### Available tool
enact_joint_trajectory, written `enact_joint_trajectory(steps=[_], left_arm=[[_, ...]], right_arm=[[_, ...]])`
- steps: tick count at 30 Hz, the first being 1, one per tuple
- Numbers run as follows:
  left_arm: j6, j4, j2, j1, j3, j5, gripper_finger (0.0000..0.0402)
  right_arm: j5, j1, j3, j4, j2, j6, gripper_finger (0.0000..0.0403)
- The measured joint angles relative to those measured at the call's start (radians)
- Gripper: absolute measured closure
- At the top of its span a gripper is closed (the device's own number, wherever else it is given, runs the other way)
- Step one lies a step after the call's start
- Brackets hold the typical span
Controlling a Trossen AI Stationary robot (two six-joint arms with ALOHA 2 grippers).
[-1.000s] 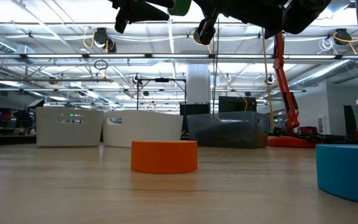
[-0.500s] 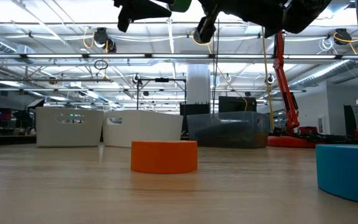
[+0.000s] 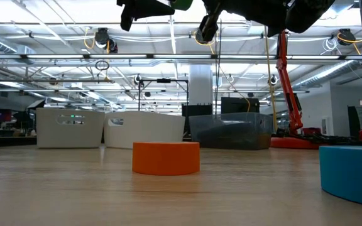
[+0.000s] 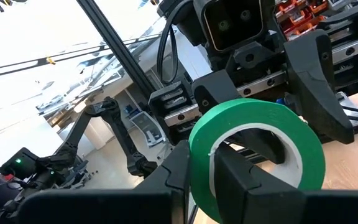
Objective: Pick and place Stapler, Stapler remover, tape
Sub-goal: Put the green tape into the white bin
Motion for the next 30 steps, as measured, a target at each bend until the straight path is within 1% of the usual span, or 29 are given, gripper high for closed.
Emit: enact_joint_trajectory(steps=[3,5,7,11,14,17,19,21,24,30], left_arm=[[-0.033,0.0,0.0,0.0,0.0,0.006,0.0254],[-0.043,0.001,0.0,0.0,0.0,0.011,0.0267],[-0.051,0.003,0.0,0.0,0.0,0.02,0.0294],[-0.034,0.012,0.0,0.0,0.0,0.052,0.0369],[-0.039,0.014,0.0,0.001,0.0,0.058,0.0371],[-0.044,0.014,0.0,0.001,0.0,0.051,0.0359],[-0.041,0.014,0.0,0.001,0.0,0.052,0.0359],[-0.035,0.011,0.0,0.001,0.0,0.054,0.0367],[-0.032,0.006,0.0,0.001,0.0,0.05,0.0368],[-0.039,-0.071,-0.001,0.002,0.002,0.016,0.0368]], right_arm=[[0.002,0.0,0.0,0.0,0.0,0.0,0.0369],[0.003,0.0,0.0,0.0,0.0,0.0,0.0369],[0.006,0.0,0.0,0.0,0.0,0.0,0.0369],[0.008,0.0,0.0,0.0,0.0,0.001,0.0369],[0.007,0.0,0.0,0.0,0.0,0.001,0.0369],[0.007,0.0,0.0,0.0,0.0,0.001,0.0365],[0.004,0.0,0.0,-0.001,0.001,0.002,0.0342],[-0.001,0.001,0.0,-0.003,0.002,0.003,0.0311],[-0.003,0.002,0.0,0.0,0.002,0.003,0.0269],[-0.019,-0.001,0.0,-0.012,0.003,0.024,0.0215]])
